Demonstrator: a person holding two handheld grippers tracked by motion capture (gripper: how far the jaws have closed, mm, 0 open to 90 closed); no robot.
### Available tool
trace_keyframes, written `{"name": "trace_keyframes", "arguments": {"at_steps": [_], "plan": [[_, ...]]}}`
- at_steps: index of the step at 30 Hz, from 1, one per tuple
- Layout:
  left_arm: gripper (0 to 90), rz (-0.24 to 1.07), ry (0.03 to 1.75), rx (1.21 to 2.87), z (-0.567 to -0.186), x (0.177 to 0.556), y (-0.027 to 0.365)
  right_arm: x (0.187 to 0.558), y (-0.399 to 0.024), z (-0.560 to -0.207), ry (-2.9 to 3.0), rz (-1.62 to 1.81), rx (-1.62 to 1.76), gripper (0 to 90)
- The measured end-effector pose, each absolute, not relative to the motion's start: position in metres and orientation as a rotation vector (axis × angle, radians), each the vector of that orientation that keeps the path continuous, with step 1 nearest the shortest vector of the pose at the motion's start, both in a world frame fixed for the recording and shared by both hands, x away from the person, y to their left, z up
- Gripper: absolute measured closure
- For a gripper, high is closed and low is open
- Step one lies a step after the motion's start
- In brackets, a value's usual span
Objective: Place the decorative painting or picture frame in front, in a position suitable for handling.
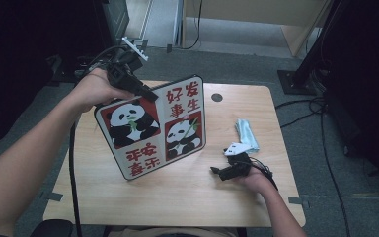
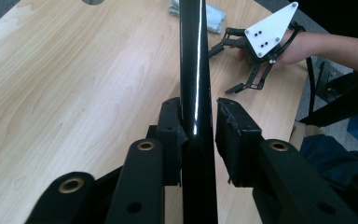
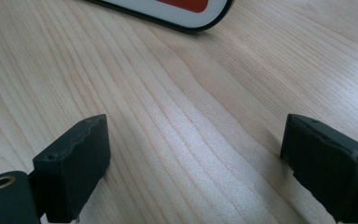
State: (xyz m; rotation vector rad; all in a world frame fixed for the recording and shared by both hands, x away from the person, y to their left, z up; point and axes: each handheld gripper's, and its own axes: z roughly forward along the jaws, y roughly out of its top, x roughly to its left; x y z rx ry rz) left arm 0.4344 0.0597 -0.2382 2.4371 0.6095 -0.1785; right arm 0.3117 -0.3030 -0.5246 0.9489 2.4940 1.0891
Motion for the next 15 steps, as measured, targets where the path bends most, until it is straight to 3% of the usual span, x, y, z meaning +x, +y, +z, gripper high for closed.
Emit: {"name": "trace_keyframes", "arguments": {"at_steps": [15], "plan": [[63.2,-0.158,0.621,2.422,-0.2384,0.4367,0.0627,0.3116,-0.303,-0.5246,2.496,1.09,0.947,8.3]]}}
